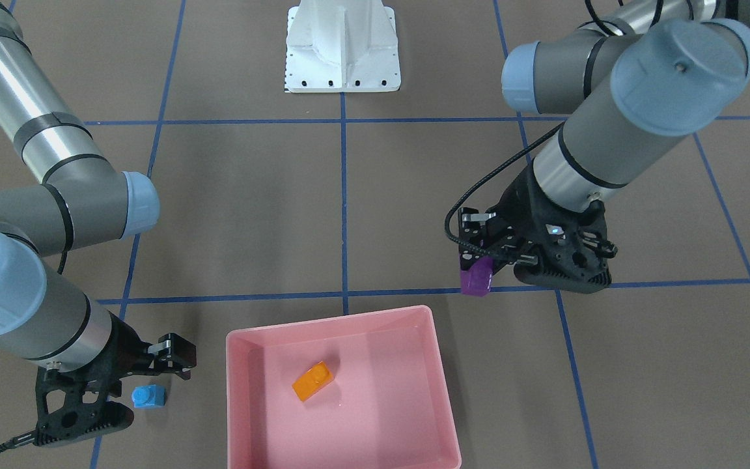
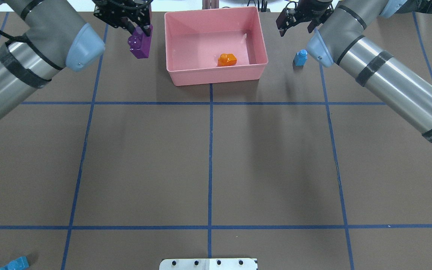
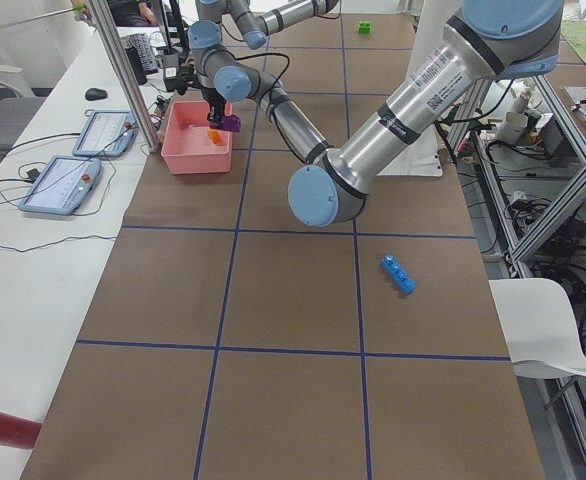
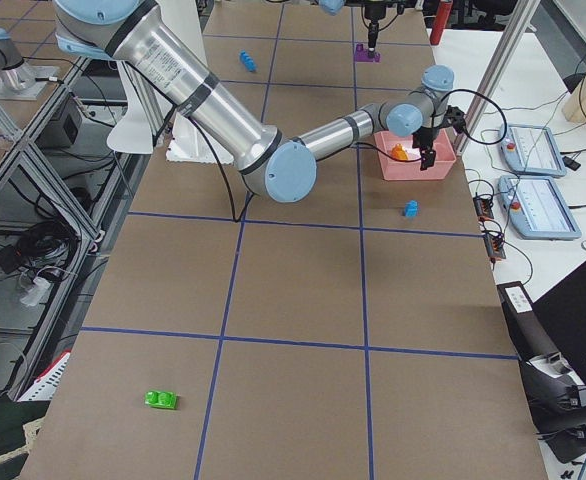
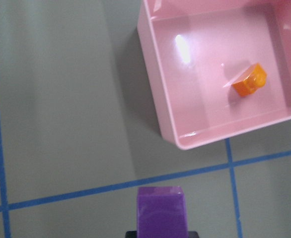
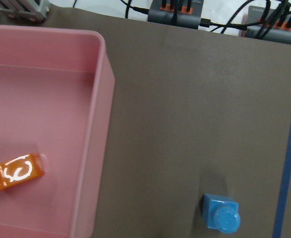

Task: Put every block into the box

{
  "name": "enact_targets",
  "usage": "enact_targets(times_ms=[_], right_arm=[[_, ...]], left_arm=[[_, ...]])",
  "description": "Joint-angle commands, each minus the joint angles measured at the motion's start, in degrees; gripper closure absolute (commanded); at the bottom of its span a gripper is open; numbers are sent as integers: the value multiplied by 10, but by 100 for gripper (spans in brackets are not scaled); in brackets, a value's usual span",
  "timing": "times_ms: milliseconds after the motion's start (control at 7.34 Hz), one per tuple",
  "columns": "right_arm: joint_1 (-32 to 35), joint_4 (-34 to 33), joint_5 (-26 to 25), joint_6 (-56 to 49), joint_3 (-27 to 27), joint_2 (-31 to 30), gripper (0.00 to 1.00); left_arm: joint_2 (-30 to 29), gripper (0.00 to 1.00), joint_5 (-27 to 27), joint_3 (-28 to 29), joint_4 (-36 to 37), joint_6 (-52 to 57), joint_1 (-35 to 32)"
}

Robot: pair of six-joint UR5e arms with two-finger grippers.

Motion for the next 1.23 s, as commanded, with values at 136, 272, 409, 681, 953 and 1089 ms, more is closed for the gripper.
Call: enact_targets(times_ms=[136, 272, 409, 681, 953, 1089], right_arm=[[-22, 3, -66, -1, -32, -10, 0], [-26, 50, -73, -1, -76, -10, 0], [-31, 150, -75, 5, -157, -7, 0], [-43, 162, -83, 7, -180, -3, 2], [-44, 160, -77, 11, -179, -3, 26], [-44, 154, -75, 11, -176, -1, 67]], left_arm=[[-102, 100, 79, 152, -88, -58, 17], [-111, 100, 88, 171, -91, -60, 20], [-114, 100, 90, 177, -91, -60, 25], [-117, 100, 99, 180, -91, -60, 36], [-114, 100, 99, 183, -105, -60, 39], [-115, 100, 99, 183, -106, -60, 40]])
